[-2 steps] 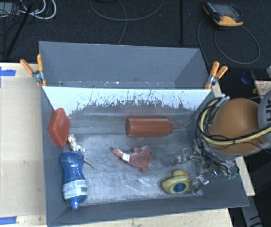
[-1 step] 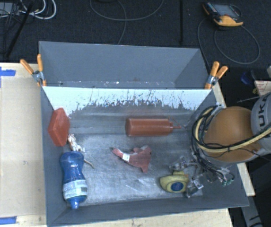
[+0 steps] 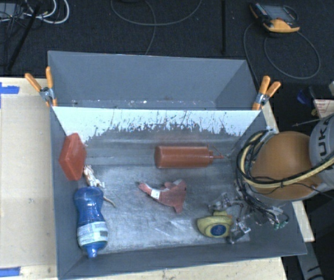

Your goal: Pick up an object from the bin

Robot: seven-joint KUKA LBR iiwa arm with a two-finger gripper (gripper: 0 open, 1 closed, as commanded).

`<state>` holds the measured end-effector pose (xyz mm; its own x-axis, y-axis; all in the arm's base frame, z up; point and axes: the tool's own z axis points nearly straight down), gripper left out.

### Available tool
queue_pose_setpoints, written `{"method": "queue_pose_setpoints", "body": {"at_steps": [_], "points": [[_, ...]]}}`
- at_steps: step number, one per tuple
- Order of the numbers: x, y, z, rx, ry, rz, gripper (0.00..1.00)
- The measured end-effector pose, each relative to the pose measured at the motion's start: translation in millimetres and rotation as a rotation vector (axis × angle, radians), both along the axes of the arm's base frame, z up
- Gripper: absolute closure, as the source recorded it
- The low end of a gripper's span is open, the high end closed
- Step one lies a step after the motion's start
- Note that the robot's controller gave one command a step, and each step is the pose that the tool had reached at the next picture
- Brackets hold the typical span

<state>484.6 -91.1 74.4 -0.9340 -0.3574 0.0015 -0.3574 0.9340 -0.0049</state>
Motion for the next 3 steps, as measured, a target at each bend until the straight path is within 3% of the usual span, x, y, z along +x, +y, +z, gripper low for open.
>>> {"method": "queue_pose_setpoints", "body": {"at_steps": [3], "points": [[-1.9, 2, 17, 0.007, 0.006, -0.001, 1.0]]}}
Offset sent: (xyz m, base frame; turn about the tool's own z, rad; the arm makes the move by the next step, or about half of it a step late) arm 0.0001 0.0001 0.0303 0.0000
